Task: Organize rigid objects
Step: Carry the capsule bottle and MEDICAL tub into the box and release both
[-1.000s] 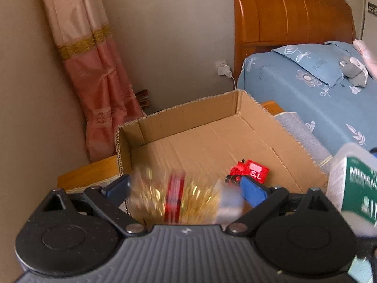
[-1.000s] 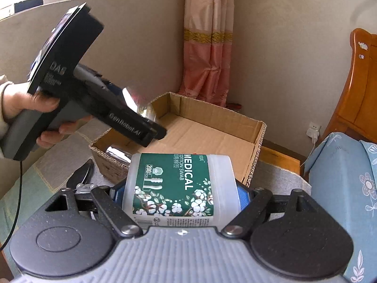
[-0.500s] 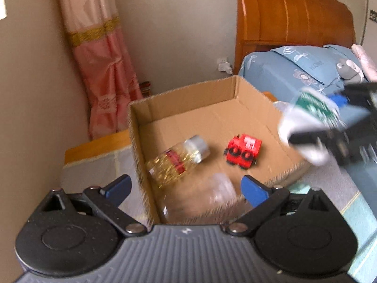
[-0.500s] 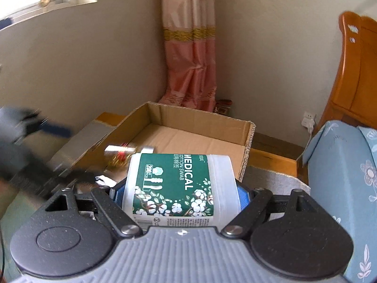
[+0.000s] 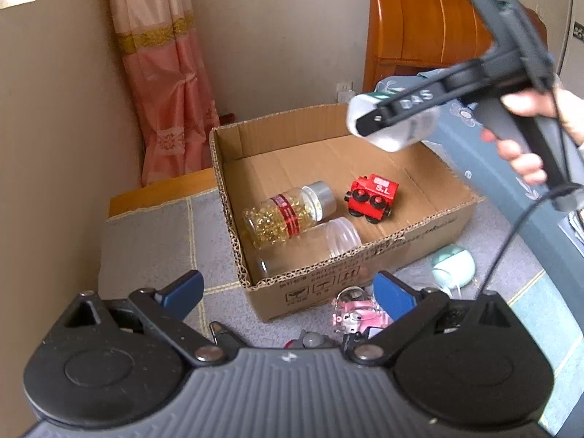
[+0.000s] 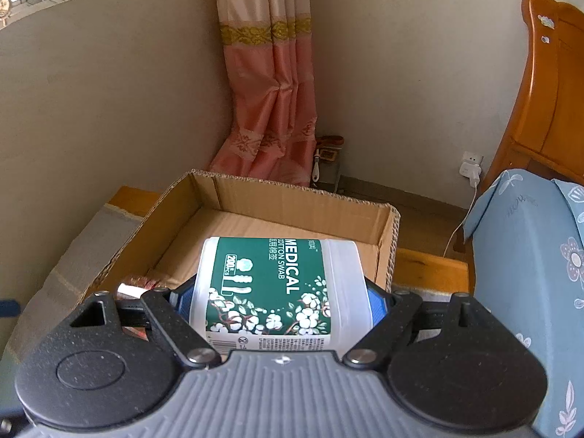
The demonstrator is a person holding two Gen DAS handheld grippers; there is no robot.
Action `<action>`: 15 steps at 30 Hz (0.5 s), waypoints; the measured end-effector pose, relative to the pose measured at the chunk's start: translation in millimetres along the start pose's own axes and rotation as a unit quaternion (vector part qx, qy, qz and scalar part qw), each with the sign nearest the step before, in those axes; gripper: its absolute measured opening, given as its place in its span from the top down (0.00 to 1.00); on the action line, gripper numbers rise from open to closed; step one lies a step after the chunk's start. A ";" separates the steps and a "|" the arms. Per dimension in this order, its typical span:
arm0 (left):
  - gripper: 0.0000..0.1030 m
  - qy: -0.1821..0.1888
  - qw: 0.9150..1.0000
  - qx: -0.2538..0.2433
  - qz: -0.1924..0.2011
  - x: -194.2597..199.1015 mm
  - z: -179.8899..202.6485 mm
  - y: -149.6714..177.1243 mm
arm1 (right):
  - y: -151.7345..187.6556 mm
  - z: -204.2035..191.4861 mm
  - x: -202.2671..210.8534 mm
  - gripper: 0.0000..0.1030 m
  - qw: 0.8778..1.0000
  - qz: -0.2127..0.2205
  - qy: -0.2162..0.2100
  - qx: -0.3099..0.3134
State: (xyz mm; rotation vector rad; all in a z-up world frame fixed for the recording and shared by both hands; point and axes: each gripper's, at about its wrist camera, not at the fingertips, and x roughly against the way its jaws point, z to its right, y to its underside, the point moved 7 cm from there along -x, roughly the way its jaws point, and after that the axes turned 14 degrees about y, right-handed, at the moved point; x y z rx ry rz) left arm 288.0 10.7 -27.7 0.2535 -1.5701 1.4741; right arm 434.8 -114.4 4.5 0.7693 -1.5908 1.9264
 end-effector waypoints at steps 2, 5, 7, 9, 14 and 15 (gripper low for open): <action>0.04 0.003 1.000 -0.002 0.001 -0.4 2.6 -0.4 | -7.1 -2.1 -2.0 0.07 1.000 0.014 0.010 0.002; 0.04 0.006 1.000 -0.006 0.002 -2.1 6.4 -0.8 | -11.4 -1.7 3.7 0.00 0.999 0.029 0.032 -0.002; 0.04 0.009 1.000 -0.007 0.003 -3.1 7.7 0.1 | -7.2 -2.8 11.1 0.00 0.999 0.029 0.024 -0.003; 0.04 0.010 1.000 -0.007 0.002 -4.7 8.9 1.4 | -1.1 -3.5 18.8 0.00 0.999 0.032 0.018 -0.004; 0.04 0.015 1.000 -0.010 0.002 -4.8 13.7 4.5 | 30.4 -8.3 35.0 0.00 1.000 0.014 0.023 -0.003; 0.04 0.014 1.000 -0.010 0.003 -4.0 14.5 5.2 | 37.4 -8.8 37.9 0.00 1.000 0.010 0.026 -0.001</action>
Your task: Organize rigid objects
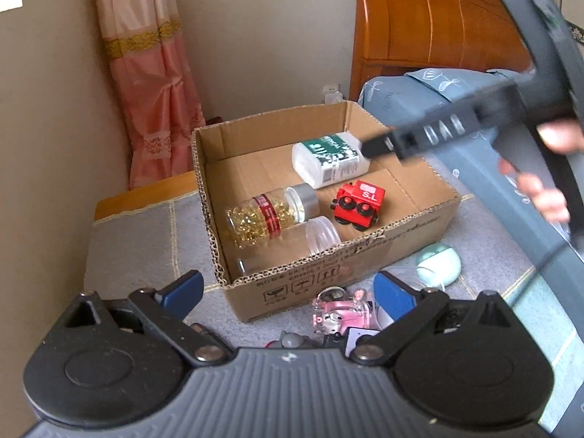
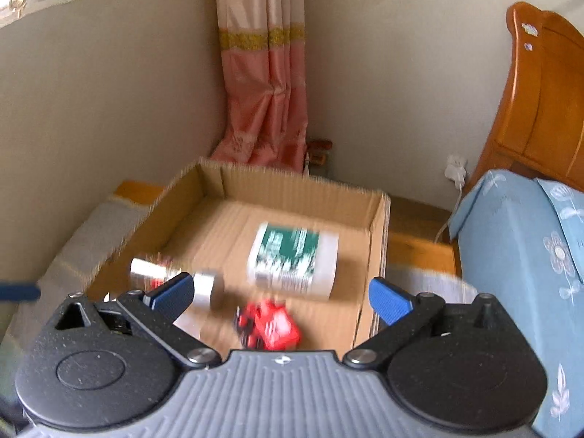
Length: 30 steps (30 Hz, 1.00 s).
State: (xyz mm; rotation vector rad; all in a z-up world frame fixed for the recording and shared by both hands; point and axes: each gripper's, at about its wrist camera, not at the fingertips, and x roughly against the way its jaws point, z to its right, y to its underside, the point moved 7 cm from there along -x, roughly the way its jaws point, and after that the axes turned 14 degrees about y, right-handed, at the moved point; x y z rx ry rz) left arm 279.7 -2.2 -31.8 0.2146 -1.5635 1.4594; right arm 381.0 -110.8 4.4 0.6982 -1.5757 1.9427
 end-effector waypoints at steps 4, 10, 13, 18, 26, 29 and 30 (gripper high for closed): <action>0.04 0.000 1.000 0.007 0.005 3.7 -0.1 5.7 | 32.4 -0.5 14.7 0.00 1.000 -0.009 0.007 -0.005; 0.04 -0.009 1.000 0.027 0.009 9.9 -7.1 24.4 | 78.2 2.8 33.2 0.00 0.999 -0.014 0.023 -0.024; 0.04 -0.013 0.999 0.041 0.008 13.8 -10.3 35.8 | 99.3 0.2 45.9 0.00 0.999 -0.012 0.028 -0.036; 0.03 -0.009 0.999 0.043 0.008 19.7 -7.9 55.0 | 132.7 -8.3 63.5 0.00 0.998 -0.011 0.023 -0.061; 0.02 -0.005 0.999 0.050 -0.008 8.9 -18.9 87.4 | 172.8 -21.0 72.7 0.00 0.996 -0.012 0.038 -0.076; 0.02 -0.010 0.998 0.053 -0.022 -0.2 -28.5 100.5 | 181.5 -22.5 68.8 0.00 0.997 -0.021 0.042 -0.065; 0.02 -0.014 0.998 0.054 -0.025 -3.4 -32.2 104.6 | 183.3 -22.6 66.7 0.00 0.997 -0.024 0.045 -0.062</action>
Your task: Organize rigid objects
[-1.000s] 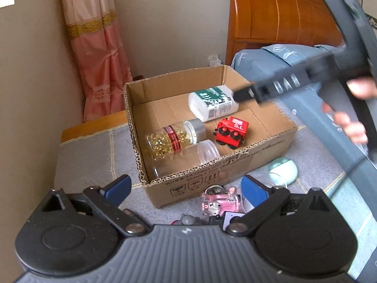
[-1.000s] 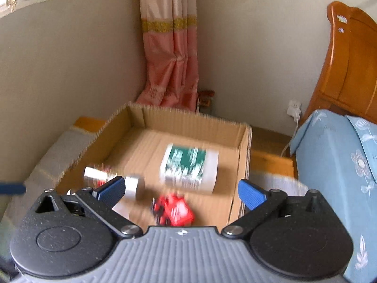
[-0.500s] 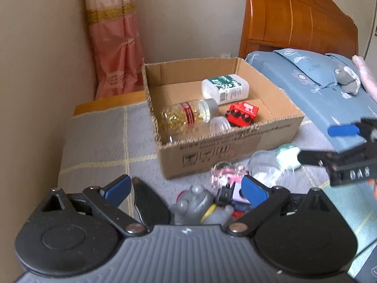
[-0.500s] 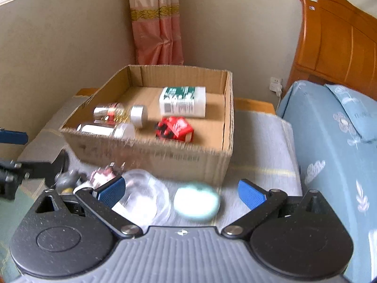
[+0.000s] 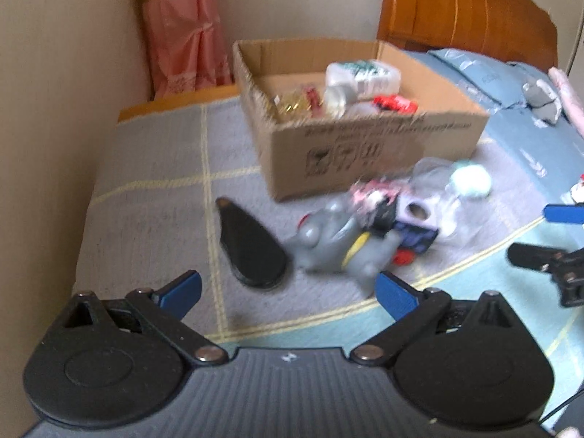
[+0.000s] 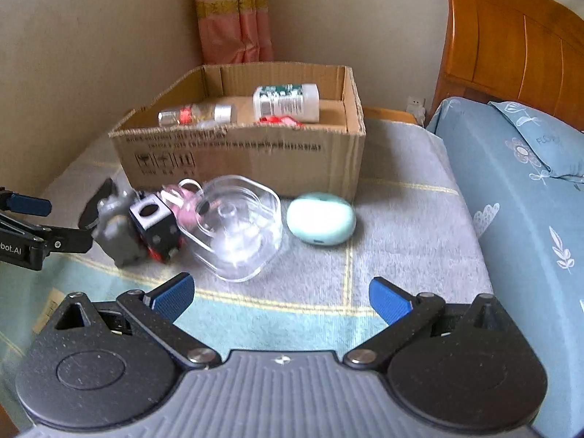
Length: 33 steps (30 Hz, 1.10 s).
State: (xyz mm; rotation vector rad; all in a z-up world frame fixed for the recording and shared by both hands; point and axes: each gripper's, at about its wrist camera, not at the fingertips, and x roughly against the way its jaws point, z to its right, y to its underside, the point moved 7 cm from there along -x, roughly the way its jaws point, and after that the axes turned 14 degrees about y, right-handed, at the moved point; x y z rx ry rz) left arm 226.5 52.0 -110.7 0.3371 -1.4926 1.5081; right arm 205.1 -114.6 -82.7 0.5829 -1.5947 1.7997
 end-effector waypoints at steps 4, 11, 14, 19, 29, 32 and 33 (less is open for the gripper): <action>0.02 -0.012 1.000 0.014 -0.016 -13.8 -14.4 10.6 | 4.9 0.8 -8.2 0.00 1.000 -0.010 0.005 0.003; 0.01 -0.024 1.000 0.018 -0.004 -23.7 -29.3 9.6 | 9.7 4.1 -22.9 0.00 1.000 -0.023 0.006 0.004; 0.01 -0.028 0.999 0.017 0.000 -25.6 -34.3 6.5 | 10.9 4.3 -31.4 0.00 0.999 -0.024 0.015 0.020; 0.01 -0.038 0.999 0.028 0.005 -23.5 -45.3 5.0 | 14.9 9.2 -43.0 0.00 0.998 -0.029 0.031 0.036; 0.01 -0.034 0.999 -0.020 -0.001 -28.8 -49.6 -8.8 | 15.4 14.7 -49.0 0.00 0.999 -0.023 0.004 0.034; 0.01 -0.023 0.998 -0.063 -0.004 -32.6 -48.0 -16.5 | 16.8 14.5 -48.1 0.00 0.999 -0.017 0.003 0.033; 0.01 -0.018 0.997 -0.081 -0.006 -33.8 -46.7 -18.9 | 17.3 14.5 -47.9 0.00 0.999 -0.016 0.003 0.033</action>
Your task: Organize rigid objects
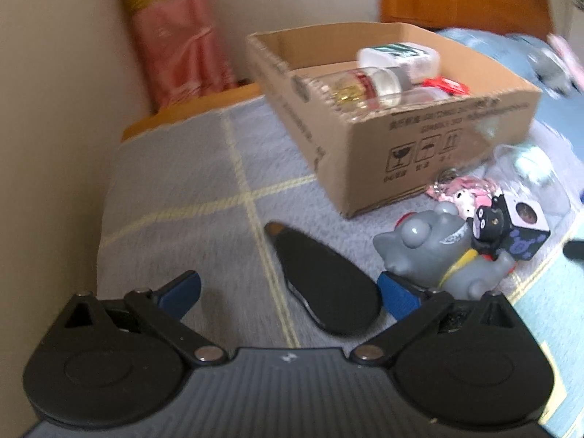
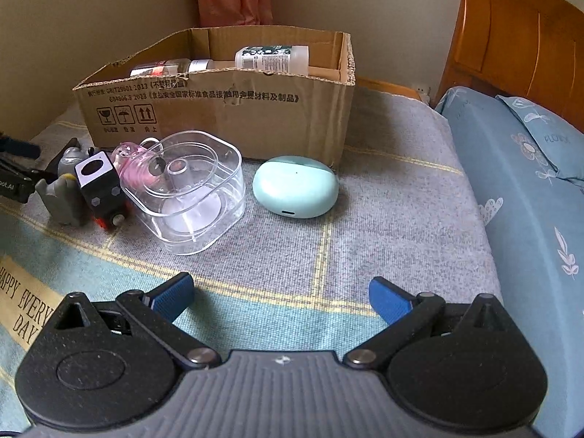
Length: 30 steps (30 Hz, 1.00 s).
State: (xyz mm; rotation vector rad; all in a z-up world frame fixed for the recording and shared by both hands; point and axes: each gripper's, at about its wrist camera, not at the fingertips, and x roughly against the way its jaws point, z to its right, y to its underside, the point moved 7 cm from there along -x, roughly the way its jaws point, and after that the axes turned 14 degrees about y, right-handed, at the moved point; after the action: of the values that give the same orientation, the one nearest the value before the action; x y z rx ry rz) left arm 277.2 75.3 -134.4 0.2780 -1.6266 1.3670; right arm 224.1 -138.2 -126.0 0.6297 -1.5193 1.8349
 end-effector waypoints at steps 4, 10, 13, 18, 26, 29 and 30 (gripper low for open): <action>0.01 0.023 0.998 -0.053 -0.003 -5.8 2.2 -9.1 | 0.4 0.6 -0.1 0.00 1.000 0.003 -0.002 -0.001; 0.01 0.060 0.997 -0.052 -0.006 -10.6 -2.0 -12.0 | 1.2 1.5 0.2 0.00 1.000 0.006 -0.002 0.000; 0.01 0.068 0.996 -0.048 -0.009 -7.0 -2.1 -13.5 | 1.4 1.8 0.5 0.00 1.000 0.007 -0.003 0.001; 0.04 0.100 0.994 -0.036 0.011 7.7 0.5 -17.2 | 2.1 2.1 1.0 0.00 1.000 0.013 -0.006 0.002; 0.37 0.133 0.991 -0.003 0.022 -2.6 -11.3 -28.1 | 2.6 2.8 0.6 0.00 1.000 0.016 -0.007 0.000; 0.37 0.140 0.989 0.014 0.033 -6.7 -16.1 -33.7 | 3.1 2.9 0.9 0.00 1.000 0.016 -0.007 0.000; 0.37 0.145 0.989 0.015 0.031 -8.6 -16.0 -34.9 | 3.2 2.9 1.0 0.00 1.000 0.016 -0.007 0.000</action>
State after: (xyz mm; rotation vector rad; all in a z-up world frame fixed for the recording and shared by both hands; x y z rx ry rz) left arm 313.8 73.5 -120.1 0.0426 -1.3833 1.4092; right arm 220.9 -141.2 -126.8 0.6222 -1.5461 1.8579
